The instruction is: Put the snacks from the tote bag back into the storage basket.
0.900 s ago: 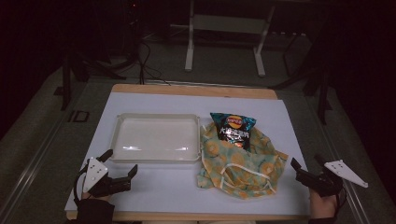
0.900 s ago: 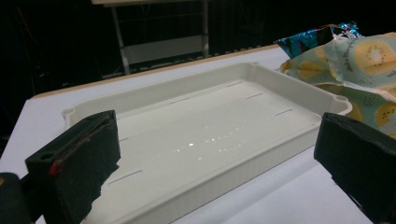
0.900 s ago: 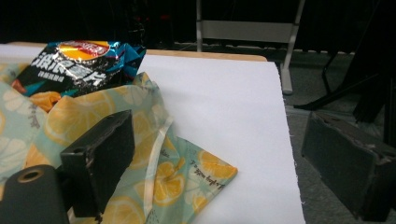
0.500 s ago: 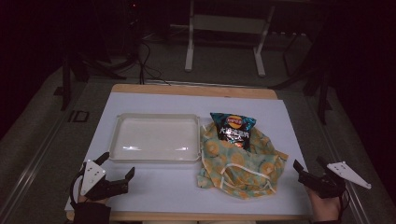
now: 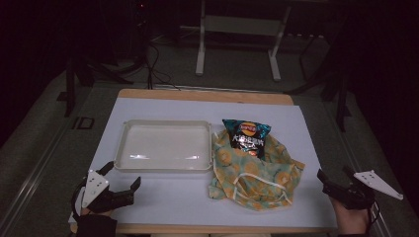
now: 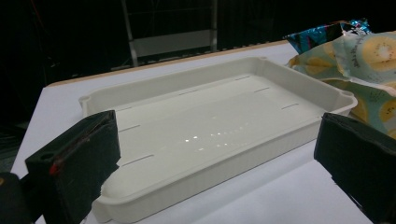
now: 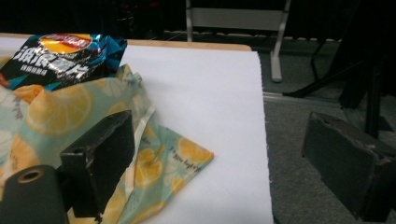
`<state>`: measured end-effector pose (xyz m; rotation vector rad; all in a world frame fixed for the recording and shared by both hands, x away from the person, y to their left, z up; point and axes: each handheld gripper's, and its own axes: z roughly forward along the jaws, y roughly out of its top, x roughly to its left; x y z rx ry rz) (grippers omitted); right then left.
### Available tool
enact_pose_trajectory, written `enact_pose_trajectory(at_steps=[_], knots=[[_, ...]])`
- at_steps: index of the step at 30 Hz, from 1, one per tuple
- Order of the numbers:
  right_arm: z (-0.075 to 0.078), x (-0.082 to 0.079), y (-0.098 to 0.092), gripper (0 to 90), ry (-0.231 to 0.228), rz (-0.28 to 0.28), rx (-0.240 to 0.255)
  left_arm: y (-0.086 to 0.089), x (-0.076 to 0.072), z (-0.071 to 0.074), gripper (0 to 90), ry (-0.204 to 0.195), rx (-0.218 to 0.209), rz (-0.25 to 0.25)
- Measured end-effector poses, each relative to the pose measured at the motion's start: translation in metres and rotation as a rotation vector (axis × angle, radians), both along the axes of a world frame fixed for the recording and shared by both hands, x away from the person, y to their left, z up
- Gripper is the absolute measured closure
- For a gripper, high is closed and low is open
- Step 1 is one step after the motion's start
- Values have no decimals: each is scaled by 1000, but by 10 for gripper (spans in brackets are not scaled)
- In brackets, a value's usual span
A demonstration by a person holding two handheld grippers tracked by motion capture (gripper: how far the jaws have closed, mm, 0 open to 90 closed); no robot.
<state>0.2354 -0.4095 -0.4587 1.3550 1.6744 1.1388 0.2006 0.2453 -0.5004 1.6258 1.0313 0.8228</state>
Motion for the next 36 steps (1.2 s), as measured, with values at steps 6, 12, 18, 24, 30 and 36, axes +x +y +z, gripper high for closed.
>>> enact_pose_trajectory(at_steps=[6, 12, 18, 24, 30, 36], knots=[[10, 6, 2, 98, 3, 7, 14, -1, 1, 0, 9, 6, -6, -5], [22, 13, 7, 100, -16, 18, -4, -2, 3, -1, 8, 10, -2, -8], [37, 22, 17, 100, -38, 45, -17, -1, 3, 0, 8, 7, -4, -5], [51, 30, 27, 100, -44, 79, -43, -1, 4, 0, 9, 8, -8, -7], [64, 38, 37, 101, -67, 122, -27, -1, 4, 0, 8, 7, -11, -13], [74, 48, 51, 101, -80, 156, -59, -2, 4, 0, 9, 6, -13, -18]])
